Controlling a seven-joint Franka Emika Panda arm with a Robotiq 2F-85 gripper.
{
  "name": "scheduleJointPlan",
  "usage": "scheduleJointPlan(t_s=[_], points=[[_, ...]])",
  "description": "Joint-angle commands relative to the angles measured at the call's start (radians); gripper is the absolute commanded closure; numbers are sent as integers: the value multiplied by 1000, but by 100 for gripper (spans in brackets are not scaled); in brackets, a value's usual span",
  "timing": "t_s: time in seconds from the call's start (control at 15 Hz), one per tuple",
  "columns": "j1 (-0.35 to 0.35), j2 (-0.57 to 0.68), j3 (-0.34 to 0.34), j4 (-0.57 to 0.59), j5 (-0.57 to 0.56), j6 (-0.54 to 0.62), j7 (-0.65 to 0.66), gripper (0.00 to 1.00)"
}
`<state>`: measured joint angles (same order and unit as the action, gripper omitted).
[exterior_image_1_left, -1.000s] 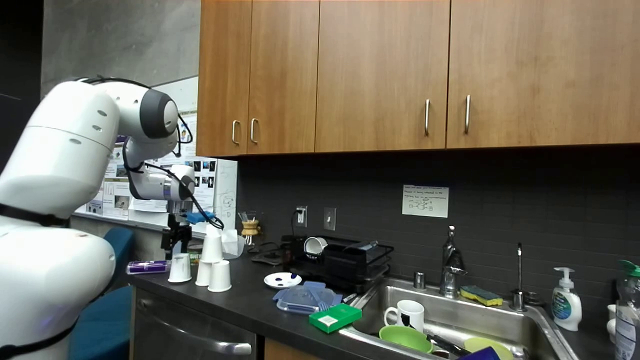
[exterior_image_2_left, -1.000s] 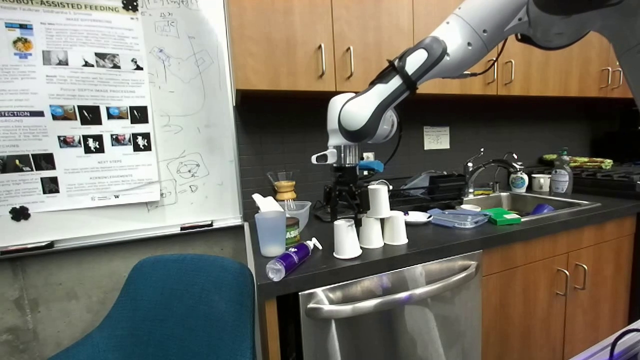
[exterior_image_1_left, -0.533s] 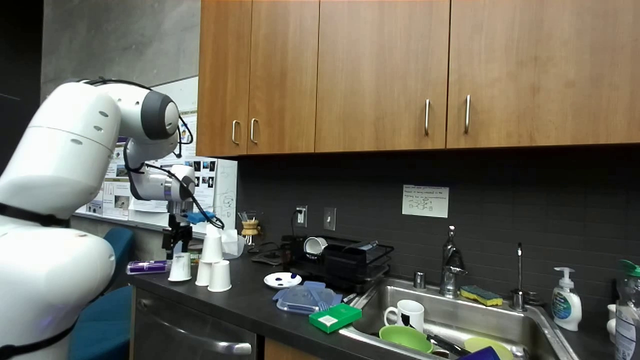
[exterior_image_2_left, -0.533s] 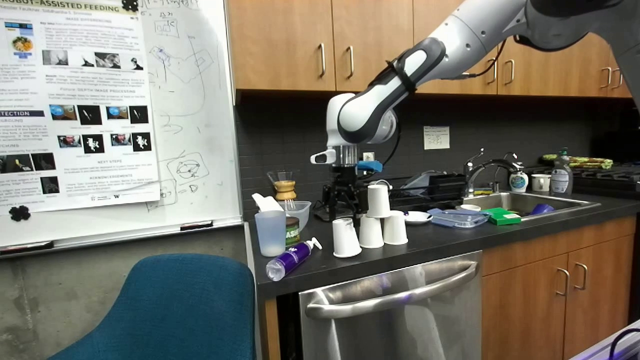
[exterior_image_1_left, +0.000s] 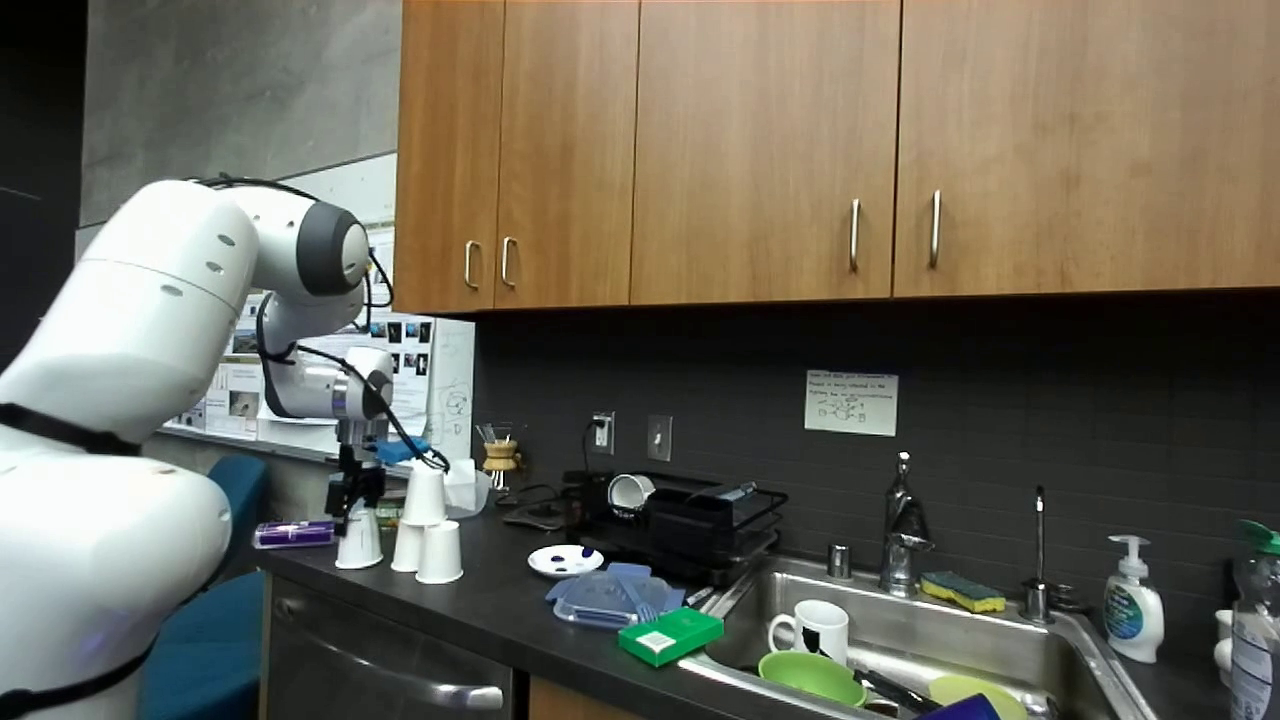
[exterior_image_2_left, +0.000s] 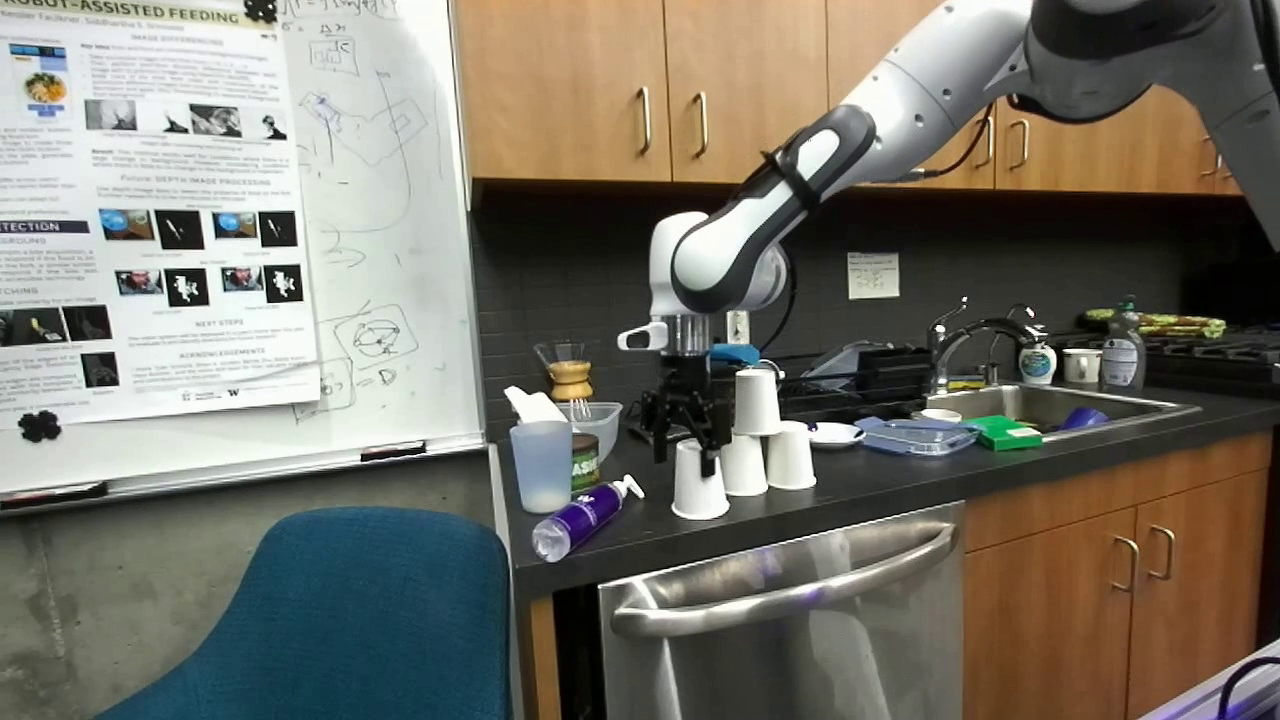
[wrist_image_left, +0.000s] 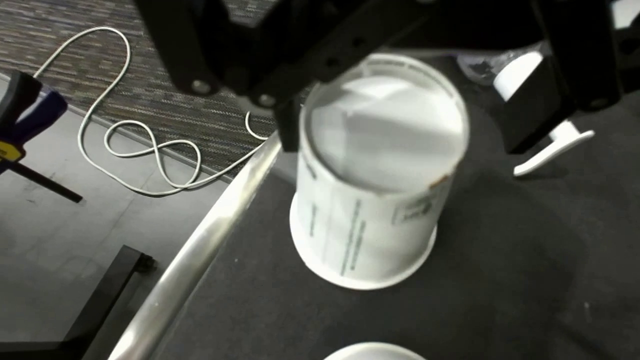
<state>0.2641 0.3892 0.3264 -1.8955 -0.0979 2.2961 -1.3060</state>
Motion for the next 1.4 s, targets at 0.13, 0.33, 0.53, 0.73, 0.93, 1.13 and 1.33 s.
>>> scheduleJointPlan(t_s=[0.13,0.33,0.53,0.73,0.93,1.13,1.33], points=[[-3,23,4,6,-3,0,2,0],[-3,17,5,8,-2,0,2,0],[-3,17,5,9,-2,0,2,0],[-3,17,5,9,-2,-1,2,0],[-3,17,5,9,-2,-1,2,0],[-3,17,5,9,-2,-1,2,0],[3,23,1,16,-9,-6,18,0]])
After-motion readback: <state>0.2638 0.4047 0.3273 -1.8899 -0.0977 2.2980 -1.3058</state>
